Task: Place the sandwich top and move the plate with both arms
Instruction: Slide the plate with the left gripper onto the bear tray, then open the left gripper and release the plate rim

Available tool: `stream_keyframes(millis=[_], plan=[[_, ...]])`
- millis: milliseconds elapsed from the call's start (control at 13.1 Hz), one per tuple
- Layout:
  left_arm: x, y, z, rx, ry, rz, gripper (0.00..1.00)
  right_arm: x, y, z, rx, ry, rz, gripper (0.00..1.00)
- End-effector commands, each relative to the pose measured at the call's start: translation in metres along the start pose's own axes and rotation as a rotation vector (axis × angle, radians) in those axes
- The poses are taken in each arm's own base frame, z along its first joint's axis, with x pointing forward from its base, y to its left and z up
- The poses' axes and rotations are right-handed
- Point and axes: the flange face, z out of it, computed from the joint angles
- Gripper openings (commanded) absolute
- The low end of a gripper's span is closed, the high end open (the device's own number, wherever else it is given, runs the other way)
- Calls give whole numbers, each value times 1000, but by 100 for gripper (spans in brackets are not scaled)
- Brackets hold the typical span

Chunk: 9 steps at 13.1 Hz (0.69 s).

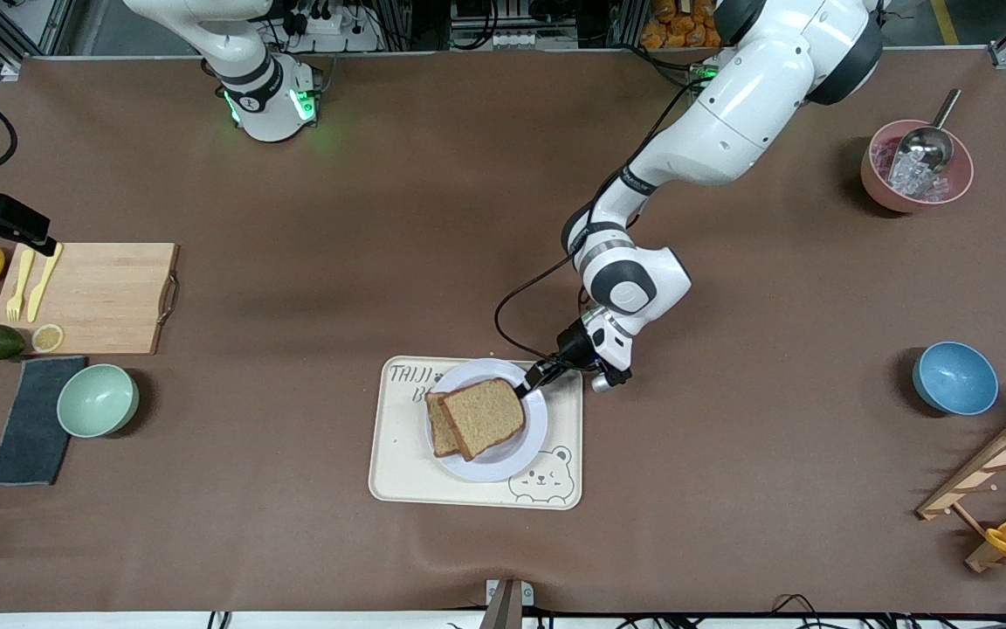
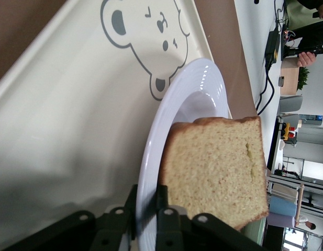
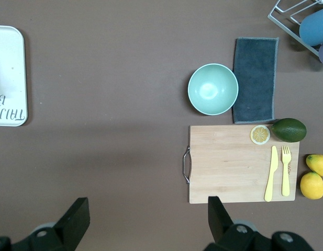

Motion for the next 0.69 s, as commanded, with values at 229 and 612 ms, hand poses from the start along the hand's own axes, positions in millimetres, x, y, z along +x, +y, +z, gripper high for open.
stream_keyframes(millis=[229,612], plan=[[9,22,-14,38,70,48,100,4,-2,-1,-3,-5,18,100],[19,44,-47,155,175,143,100,3,0,-1,-3,-5,19,100]])
